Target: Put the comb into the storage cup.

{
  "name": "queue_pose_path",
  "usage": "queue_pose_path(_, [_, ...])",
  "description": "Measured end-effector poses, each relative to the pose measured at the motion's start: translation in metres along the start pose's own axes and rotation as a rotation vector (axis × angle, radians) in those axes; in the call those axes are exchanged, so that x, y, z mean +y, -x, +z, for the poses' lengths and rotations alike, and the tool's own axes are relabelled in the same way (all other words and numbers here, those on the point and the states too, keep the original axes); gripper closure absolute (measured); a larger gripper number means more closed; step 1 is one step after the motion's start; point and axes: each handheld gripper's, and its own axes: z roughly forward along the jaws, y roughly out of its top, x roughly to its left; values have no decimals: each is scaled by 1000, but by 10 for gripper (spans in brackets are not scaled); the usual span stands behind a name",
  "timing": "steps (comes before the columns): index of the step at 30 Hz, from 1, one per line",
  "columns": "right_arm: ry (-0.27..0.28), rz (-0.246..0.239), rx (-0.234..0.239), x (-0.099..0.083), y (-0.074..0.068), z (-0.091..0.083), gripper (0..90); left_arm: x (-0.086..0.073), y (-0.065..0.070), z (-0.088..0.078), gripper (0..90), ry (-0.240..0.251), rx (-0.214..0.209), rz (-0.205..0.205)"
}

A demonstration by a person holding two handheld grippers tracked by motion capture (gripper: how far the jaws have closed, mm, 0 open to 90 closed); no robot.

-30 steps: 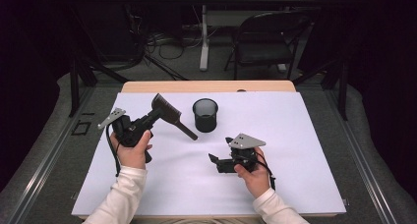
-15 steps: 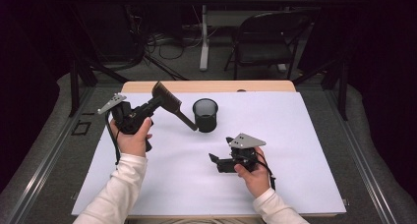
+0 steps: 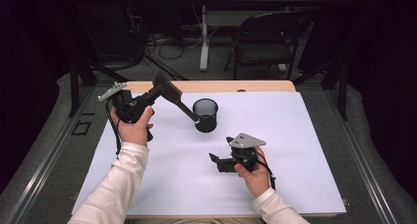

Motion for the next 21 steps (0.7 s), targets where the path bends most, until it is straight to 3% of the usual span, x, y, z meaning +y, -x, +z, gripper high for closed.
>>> queue_pose_path(21, [1, -1, -2, -1, -1, 0, 167, 23, 7, 27, 841, 10, 48, 22])
